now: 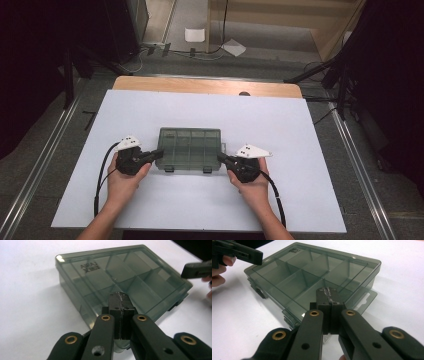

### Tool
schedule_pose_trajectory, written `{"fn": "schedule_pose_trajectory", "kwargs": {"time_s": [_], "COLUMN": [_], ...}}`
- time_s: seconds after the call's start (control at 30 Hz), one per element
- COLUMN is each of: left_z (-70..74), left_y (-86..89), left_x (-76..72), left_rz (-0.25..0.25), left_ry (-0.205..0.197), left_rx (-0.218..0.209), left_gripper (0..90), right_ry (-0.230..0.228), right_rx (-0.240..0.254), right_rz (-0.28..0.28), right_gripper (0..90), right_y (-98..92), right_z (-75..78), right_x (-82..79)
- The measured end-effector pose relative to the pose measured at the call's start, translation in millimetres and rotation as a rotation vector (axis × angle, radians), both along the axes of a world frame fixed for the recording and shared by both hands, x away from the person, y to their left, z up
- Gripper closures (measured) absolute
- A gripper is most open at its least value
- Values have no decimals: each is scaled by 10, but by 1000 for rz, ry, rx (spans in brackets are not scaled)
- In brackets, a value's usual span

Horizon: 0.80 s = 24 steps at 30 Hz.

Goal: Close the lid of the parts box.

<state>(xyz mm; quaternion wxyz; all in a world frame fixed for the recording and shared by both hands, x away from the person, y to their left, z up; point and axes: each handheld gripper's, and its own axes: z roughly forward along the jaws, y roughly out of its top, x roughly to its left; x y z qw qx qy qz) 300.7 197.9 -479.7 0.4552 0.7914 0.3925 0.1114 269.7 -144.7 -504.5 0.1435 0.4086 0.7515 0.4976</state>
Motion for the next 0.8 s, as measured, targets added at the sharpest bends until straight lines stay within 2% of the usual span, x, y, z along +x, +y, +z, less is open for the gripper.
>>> {"fn": "schedule_pose_trajectory", "kwargs": {"time_s": [0.03,0.1,0.17,0.27,0.33,0.37,0.4,0.47,0.5,0.6,0.67,0.77,0.8], "left_z": [10,12,-11,2,9,13,14,6,-3,-14,-9,-8,-11], "left_y": [-28,-19,7,13,28,40,46,50,53,84,117,146,158], "left_x": [-17,-4,1,-14,-14,-16,-25,-48,-61,-98,-120,-141,-142], "left_rz": [14,21,17,13,-7,-20,-25,-26,-24,-42,-48,-42,-51], "left_ry": [-11,14,13,11,11,8,-11,-69,-85,-99,-99,-87,-77], "left_rx": [20,-2,-29,-17,-18,-28,-28,-4,-8,-26,-48,-64,-70], "left_gripper": [900,900,900,900,893,856,766,674,619,493,470,310,242], "right_ry": [-5,-3,0,-2,7,8,10,7,0,-14,-11,-16,-20], "right_rx": [-2,-2,2,1,11,14,17,17,15,12,16,-5,-21], "right_rz": [-2,-3,-3,3,6,10,14,25,31,27,26,-10,-15], "right_gripper": [900,900,900,900,900,900,873,788,740,529,390,148,98], "right_y": [7,7,1,-7,-17,-26,-34,-39,-41,-50,-69,-94,-107], "right_z": [0,1,1,3,7,6,6,12,12,12,2,-11,-16], "right_x": [-5,-5,2,6,5,7,7,-8,-12,-35,-50,-87,-97]}}
